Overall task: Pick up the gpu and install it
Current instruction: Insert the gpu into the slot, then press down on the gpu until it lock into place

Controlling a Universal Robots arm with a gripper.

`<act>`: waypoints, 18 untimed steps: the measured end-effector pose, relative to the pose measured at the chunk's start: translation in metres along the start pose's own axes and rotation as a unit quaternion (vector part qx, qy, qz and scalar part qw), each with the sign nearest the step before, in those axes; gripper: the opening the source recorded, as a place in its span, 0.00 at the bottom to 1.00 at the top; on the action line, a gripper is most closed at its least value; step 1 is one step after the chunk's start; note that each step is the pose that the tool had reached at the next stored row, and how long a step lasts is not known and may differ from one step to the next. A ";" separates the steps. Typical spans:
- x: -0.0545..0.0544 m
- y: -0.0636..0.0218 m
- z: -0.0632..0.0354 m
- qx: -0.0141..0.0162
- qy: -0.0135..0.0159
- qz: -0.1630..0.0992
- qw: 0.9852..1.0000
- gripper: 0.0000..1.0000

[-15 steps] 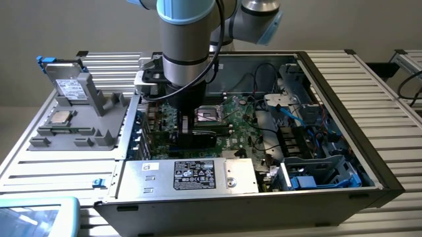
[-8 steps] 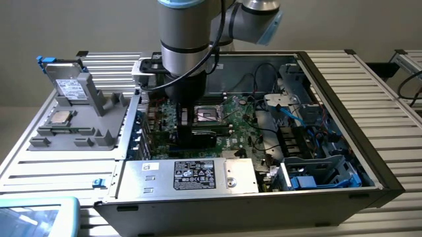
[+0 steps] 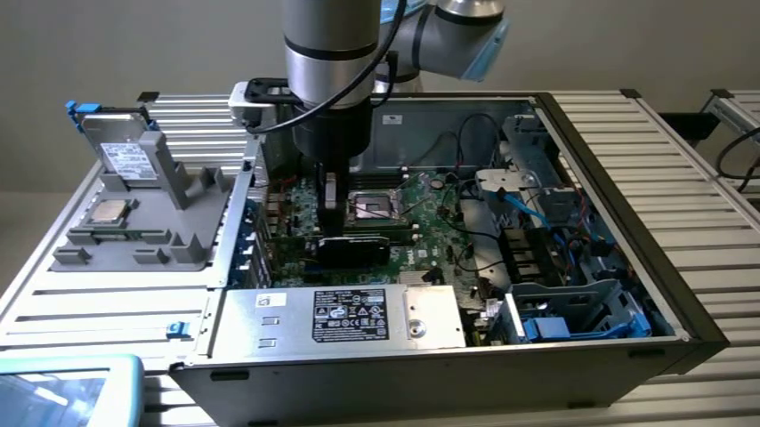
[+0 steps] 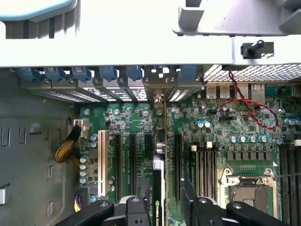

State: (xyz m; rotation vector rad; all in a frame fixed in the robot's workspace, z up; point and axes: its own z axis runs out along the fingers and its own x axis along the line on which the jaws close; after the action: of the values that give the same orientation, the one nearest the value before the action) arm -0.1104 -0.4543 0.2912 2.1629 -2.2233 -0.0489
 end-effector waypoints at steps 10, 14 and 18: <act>0.000 0.0001 0.0000 0.000 0.000 0.000 1.000 0.12; 0.000 0.0001 -0.0001 0.000 0.000 0.000 1.000 0.12; 0.000 0.0001 0.0000 0.000 0.000 0.000 1.000 0.12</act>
State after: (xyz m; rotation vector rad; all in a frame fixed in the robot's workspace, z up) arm -0.1104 -0.4543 0.2913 2.1627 -2.2235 -0.0489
